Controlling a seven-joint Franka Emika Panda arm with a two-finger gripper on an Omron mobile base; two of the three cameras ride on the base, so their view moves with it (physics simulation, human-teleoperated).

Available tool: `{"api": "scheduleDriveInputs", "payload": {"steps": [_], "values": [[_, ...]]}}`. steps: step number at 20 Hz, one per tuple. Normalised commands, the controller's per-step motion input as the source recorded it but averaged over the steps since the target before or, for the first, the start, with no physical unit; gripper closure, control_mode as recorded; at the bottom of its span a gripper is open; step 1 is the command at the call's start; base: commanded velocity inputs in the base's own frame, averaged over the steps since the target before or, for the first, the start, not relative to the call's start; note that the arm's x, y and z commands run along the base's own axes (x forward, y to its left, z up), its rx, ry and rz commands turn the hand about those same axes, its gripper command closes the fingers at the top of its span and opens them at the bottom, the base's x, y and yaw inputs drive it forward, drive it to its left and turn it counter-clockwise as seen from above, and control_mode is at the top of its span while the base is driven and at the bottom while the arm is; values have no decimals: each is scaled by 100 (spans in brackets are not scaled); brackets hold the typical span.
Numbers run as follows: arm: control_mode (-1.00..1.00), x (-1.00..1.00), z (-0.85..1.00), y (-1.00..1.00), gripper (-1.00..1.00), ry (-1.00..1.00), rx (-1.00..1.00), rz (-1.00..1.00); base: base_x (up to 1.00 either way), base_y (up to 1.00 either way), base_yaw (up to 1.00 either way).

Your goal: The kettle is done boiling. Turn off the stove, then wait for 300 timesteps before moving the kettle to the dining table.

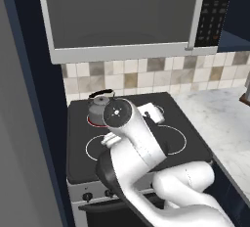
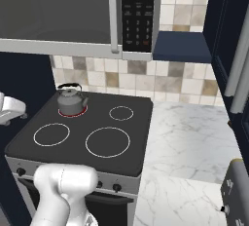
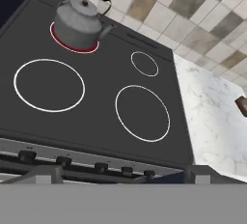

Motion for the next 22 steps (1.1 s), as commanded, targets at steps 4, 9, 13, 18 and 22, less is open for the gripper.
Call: {"api": "scheduleDriveInputs", "payload": {"steps": [4,9,13,18,22], "values": [[-100,-42,-31,3,-100,-8,-5,0,0,0,0],[-100,-35,-34,11,-100,-11,-10,3,0,0,0],[-100,-30,-35,12,-100,-13,-11,5,0,0,0],[-100,-22,-40,2,-100,-9,-8,4,0,0,0],[-100,-17,-43,1,-100,-7,-7,5,0,0,0]]}}
